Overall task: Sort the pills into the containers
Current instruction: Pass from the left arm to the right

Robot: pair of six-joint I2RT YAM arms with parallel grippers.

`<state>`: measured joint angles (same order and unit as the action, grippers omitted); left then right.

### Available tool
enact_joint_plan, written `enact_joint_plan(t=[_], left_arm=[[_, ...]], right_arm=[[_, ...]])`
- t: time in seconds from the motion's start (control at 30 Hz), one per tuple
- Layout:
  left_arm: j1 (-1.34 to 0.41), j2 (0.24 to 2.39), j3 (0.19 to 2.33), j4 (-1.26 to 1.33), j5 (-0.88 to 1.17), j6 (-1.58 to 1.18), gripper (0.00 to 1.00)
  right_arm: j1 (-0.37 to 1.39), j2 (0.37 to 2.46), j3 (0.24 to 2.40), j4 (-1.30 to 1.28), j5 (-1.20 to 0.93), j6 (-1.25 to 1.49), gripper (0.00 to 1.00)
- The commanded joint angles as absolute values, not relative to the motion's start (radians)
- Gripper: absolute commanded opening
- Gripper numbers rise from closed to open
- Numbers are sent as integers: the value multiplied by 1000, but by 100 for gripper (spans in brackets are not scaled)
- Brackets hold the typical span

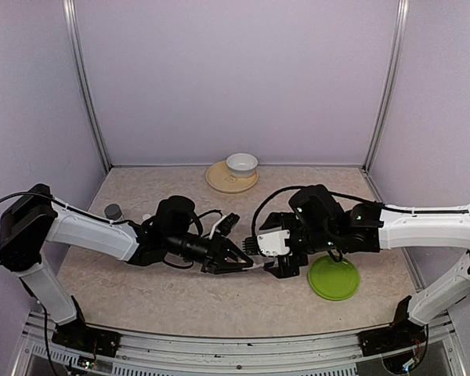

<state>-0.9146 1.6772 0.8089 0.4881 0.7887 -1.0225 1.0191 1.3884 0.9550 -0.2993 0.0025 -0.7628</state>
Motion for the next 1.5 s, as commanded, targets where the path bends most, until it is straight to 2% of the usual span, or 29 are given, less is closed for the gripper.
enact_joint_plan(t=[0.0,0.57,0.9,0.97,1.1,1.23,1.33,1.47], left_arm=[[-902,1657,830,453,828,-971,5],[-897,1658,851,419,843,-944,7],[-894,1662,848,419,846,-942,8],[-891,1664,847,417,846,-940,8],[-891,1666,850,417,845,-939,9],[-890,1663,847,411,840,-936,13],[-890,1659,842,412,832,-936,19],[-888,1655,839,414,828,-935,29]], right_arm=[[1020,1353,971,-364,-33,-774,100],[1021,1465,1050,-361,-49,-740,99],[1022,1474,1051,-359,-45,-749,82],[1020,1473,1059,-362,-59,-746,74],[1021,1481,1069,-367,-68,-739,71],[1022,1495,1079,-371,-69,-725,68],[1021,1504,1086,-371,-71,-713,63],[1020,1504,1085,-366,-72,-707,63]])
